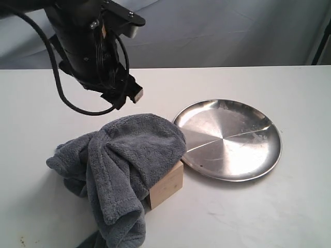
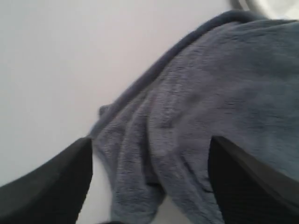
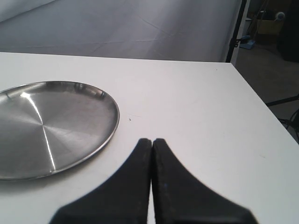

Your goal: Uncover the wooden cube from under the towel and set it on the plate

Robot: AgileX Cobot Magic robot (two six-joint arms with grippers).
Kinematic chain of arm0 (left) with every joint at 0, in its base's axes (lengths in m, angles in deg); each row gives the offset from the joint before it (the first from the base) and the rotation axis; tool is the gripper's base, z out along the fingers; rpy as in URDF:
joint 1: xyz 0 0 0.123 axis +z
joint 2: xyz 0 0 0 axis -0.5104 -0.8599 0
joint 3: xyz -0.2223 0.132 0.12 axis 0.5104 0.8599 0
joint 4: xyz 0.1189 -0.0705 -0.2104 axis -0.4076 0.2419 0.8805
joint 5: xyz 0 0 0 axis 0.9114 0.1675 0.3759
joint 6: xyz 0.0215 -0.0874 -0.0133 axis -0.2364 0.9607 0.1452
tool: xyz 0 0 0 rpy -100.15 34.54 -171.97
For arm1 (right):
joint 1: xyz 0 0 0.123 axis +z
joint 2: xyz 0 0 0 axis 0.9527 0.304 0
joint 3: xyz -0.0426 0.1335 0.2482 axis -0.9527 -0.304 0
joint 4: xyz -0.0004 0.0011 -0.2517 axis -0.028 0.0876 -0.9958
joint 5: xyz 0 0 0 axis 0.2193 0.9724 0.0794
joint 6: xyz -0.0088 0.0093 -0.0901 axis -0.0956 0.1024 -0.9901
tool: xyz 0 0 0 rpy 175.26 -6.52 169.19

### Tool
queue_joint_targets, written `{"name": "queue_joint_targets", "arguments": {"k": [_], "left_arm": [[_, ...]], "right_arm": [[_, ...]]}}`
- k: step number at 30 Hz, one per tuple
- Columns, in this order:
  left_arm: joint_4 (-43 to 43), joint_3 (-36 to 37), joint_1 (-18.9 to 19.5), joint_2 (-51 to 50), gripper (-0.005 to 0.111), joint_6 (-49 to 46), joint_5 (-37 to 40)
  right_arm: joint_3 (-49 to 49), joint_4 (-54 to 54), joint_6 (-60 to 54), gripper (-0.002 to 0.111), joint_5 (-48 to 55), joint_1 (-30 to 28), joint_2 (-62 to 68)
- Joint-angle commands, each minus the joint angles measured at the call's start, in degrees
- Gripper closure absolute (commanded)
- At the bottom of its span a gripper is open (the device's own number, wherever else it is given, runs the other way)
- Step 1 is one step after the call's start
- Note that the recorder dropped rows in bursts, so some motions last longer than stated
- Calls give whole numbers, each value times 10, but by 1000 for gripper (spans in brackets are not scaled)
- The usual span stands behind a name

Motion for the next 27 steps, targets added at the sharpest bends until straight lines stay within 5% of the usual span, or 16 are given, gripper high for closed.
{"name": "queue_joint_targets", "arguments": {"k": [1, 5, 11, 15, 27], "left_arm": [[103, -4, -37, 8, 65, -75, -1], [99, -4, -104, 2, 107, -98, -1], [98, -4, -123, -38, 106, 7, -1], [98, -4, -123, -65, 97, 26, -1], [98, -4, -123, -107, 47, 9, -1]], "right_arm": [[-2, 7, 1, 108, -1, -1, -3], [-2, 7, 1, 108, -1, -1, -3], [-2, 7, 1, 108, -1, -1, -3], [-2, 7, 1, 108, -1, -1, -3], [-2, 7, 1, 108, -1, -1, -3]]}}
